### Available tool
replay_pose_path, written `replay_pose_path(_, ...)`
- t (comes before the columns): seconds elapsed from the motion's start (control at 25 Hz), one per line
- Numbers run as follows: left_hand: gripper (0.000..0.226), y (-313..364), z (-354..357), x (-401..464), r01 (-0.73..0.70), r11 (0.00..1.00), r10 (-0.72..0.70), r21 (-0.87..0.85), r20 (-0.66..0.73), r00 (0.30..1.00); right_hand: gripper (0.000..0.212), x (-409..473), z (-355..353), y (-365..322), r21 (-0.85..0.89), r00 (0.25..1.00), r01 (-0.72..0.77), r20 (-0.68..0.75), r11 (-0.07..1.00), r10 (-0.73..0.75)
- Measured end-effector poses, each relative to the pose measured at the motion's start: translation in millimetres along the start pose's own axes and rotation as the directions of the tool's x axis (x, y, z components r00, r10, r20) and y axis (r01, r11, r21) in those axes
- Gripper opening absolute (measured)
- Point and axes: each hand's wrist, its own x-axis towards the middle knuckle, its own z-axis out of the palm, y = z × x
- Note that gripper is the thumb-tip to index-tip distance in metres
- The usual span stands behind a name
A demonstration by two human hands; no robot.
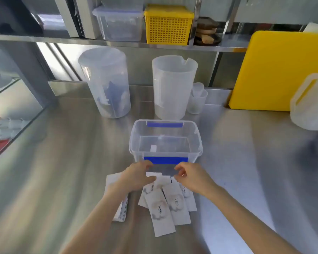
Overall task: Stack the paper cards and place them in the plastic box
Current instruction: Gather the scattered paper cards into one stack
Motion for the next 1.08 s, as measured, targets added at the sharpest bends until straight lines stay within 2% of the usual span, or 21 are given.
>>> replay_pose_path(0.08, 0.052, -4.1, 12.7, -0.2, 0.003, 0.991, -0.009, 0.133, 0.045, 0.999, 0.033, -1.7, 16.0, 1.8, 0.003, 0.999, -0.046, 0.017, 0.999, 0.046)
replay_pose_path(0.16, 0.054, -9.5, 28.5, -2.0, 0.001, 0.971, -0.026, 0.237, 0.102, 0.994, 0.038, -6.0, 36.9, 4.5, -0.05, 0.993, -0.069, 0.095, 0.996, 0.073)
replay_pose_path(0.32, 0.054, -15.4, 50.4, -3.3, 0.011, 0.939, -0.058, 0.344, 0.127, 0.99, 0.051, -6.3, 72.0, 9.9, -0.156, 0.983, -0.114, 0.127, 0.981, 0.134)
replay_pose_path(0.52, 0.068, -17.2, 65.1, -0.8, 0.054, 0.936, -0.09, 0.349, 0.088, 0.992, 0.06, -7.4, 94.6, 9.7, -0.282, 0.993, -0.085, 0.054, 0.956, 0.105)
replay_pose_path(0.76, 0.063, -16.5, 67.3, 1.4, 0.079, 0.949, -0.107, 0.305, 0.076, 0.991, 0.052, -8.6, 103.1, 13.9, -0.238, 0.996, -0.087, -0.001, 0.967, 0.089)
replay_pose_path(0.84, 0.055, -17.1, 65.7, -2.3, 0.07, 0.968, -0.082, 0.239, 0.041, 0.996, 0.042, -10.1, 102.7, 16.4, -0.134, 0.994, -0.107, -0.003, 0.985, 0.107)
replay_pose_path(0.88, 0.05, -17.7, 64.0, -4.9, 0.074, 0.984, -0.079, 0.165, 0.025, 0.997, 0.034, -11.6, 101.6, 17.8, -0.017, 0.993, -0.118, -0.001, 0.993, 0.118)
replay_pose_path(0.96, 0.038, -17.3, 59.7, -12.1, 0.109, 0.988, -0.109, -0.106, 0.01, 0.994, 0.018, -14.7, 95.6, 20.9, 0.27, 0.99, -0.137, 0.012, 0.953, 0.139)
replay_pose_path(1.0, 0.032, -16.0, 57.3, -16.4, 0.124, 0.955, -0.125, -0.271, 0.016, 0.992, 0.015, -15.5, 90.8, 22.0, 0.379, 0.989, -0.141, 0.02, 0.914, 0.145)
replay_pose_path(1.08, 0.025, -12.9, 53.8, -24.3, 0.126, 0.826, -0.135, -0.549, 0.025, 0.991, 0.016, -17.4, 81.4, 22.9, 0.545, 0.99, -0.13, 0.026, 0.829, 0.138)
